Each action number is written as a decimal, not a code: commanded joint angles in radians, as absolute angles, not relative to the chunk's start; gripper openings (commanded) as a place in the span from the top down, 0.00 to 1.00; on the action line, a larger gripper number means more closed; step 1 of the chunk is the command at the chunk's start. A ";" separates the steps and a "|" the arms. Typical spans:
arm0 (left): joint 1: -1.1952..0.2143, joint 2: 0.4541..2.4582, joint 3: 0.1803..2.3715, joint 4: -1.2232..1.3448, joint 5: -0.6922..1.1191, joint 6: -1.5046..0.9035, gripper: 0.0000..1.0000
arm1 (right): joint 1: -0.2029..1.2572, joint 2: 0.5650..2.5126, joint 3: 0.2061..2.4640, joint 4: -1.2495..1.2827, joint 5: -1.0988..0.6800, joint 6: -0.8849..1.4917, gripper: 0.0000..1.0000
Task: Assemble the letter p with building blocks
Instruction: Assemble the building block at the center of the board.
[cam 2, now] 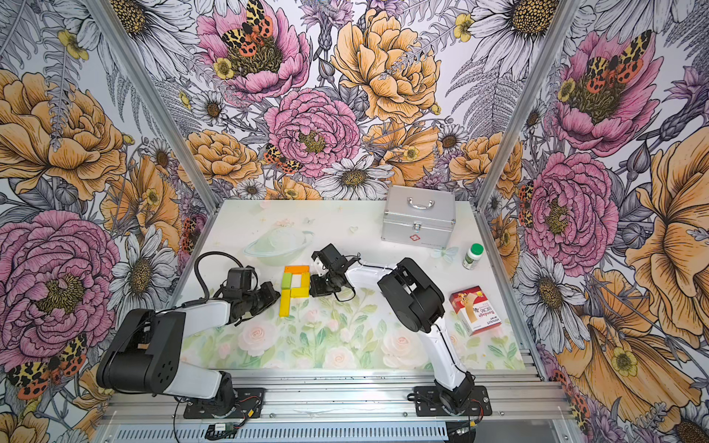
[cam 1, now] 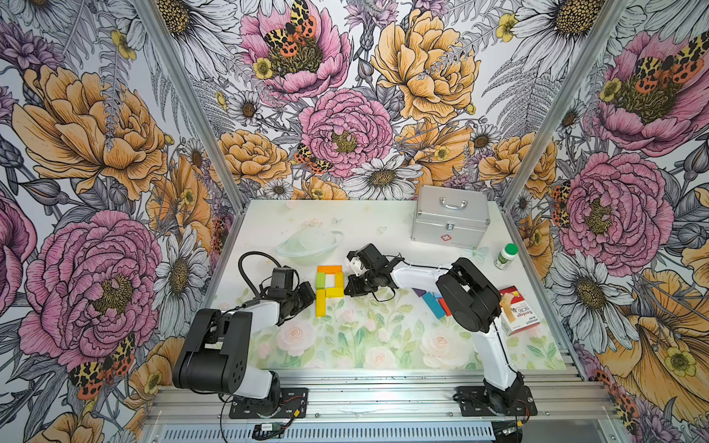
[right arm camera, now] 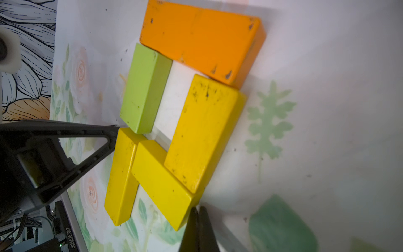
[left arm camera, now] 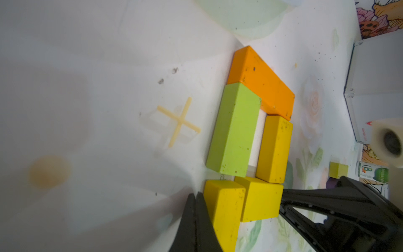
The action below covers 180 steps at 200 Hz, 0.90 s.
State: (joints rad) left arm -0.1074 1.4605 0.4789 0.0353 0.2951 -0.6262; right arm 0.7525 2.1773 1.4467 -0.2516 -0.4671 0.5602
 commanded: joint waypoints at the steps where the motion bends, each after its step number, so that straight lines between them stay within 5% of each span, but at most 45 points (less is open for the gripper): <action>1: -0.110 1.482 0.485 0.021 0.302 -0.617 1.00 | 0.763 2.226 1.451 -0.288 -0.459 0.564 0.99; 180: -0.110 1.508 0.499 0.029 0.305 -0.615 1.00 | 0.770 2.244 1.468 -0.284 -0.457 0.577 0.99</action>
